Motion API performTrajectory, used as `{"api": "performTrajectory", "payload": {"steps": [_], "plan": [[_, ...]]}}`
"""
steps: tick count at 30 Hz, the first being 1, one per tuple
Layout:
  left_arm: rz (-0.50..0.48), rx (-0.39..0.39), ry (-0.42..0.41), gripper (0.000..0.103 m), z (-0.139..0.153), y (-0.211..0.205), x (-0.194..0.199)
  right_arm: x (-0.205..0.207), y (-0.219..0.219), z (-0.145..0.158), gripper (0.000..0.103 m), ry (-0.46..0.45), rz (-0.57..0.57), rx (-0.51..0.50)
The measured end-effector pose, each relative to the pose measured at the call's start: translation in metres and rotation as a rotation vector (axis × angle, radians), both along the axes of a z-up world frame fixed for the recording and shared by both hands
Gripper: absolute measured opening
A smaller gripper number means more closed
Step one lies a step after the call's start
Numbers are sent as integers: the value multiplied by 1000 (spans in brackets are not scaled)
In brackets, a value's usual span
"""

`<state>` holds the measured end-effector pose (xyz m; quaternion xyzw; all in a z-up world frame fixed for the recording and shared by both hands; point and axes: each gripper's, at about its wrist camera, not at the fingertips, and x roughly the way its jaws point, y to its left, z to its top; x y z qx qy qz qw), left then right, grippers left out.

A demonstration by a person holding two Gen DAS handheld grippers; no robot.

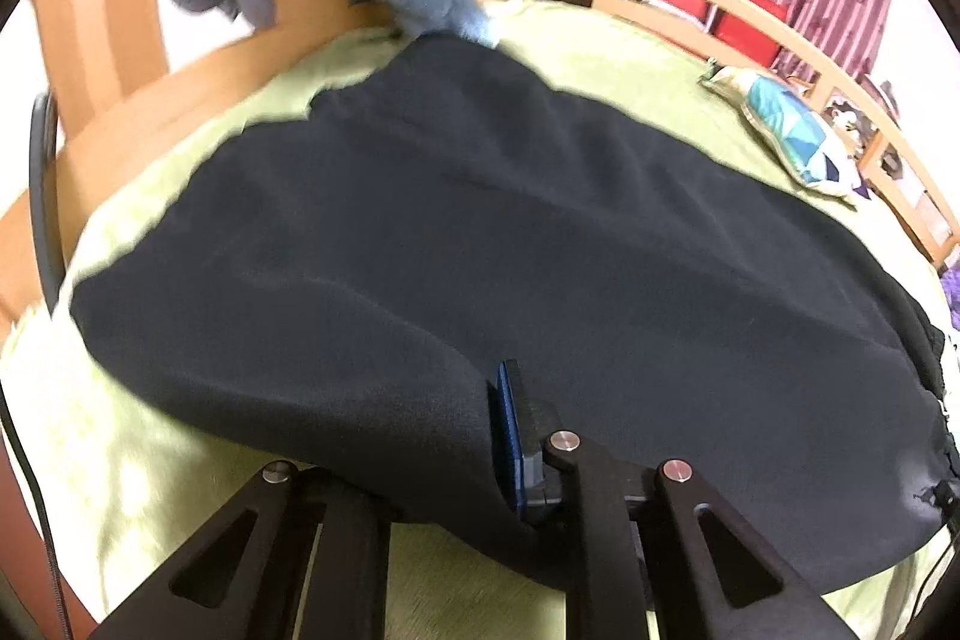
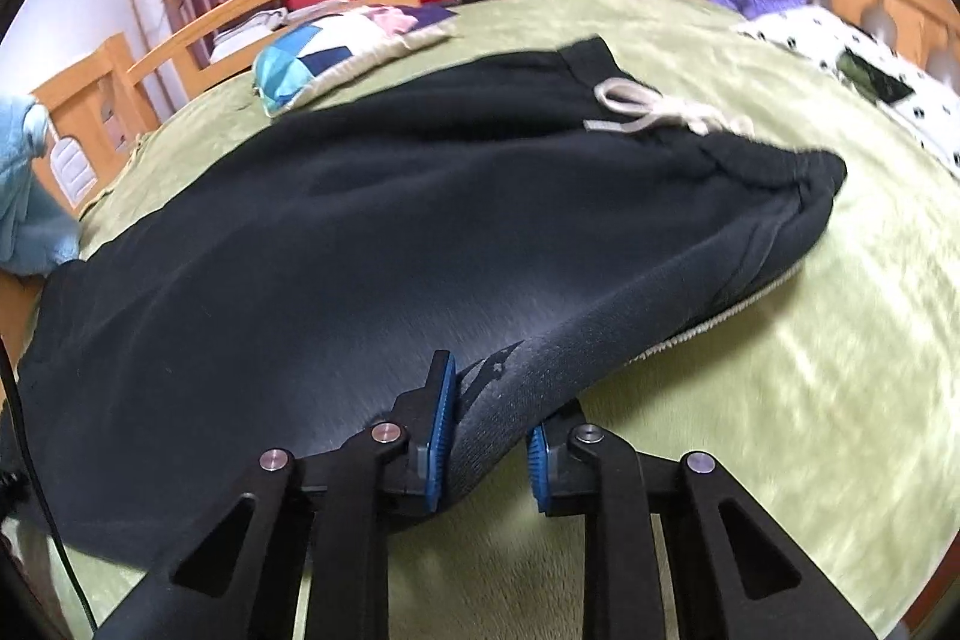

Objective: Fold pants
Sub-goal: 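Close both tools on the edge of the sweatpants leg, then lift the held leg with both tools and fold it over the other leg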

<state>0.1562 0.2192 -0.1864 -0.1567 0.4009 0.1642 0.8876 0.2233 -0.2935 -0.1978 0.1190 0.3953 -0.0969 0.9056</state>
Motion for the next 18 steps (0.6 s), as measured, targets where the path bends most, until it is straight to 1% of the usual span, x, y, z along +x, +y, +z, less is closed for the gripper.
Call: {"api": "performTrajectory", "payload": {"steps": [3, 7, 10, 15, 18], "plan": [[-20, 26, -36, 14, 18, -2, 9, -3, -4, 11, 20, -18, 18, -2], [-37, 62, -86, 14, 43, -4, 23, 7, -2, 31, 18, -58, 46, -29], [-46, 90, -104, 14, 54, -8, 35, 18, 0, 45, 17, -84, 61, -50], [-53, 136, -127, 14, 68, -13, 60, 40, -2, 63, 15, -116, 81, -45], [-46, 150, -140, 14, 73, -14, 75, 56, -3, 72, 15, -133, 89, -50]]}}
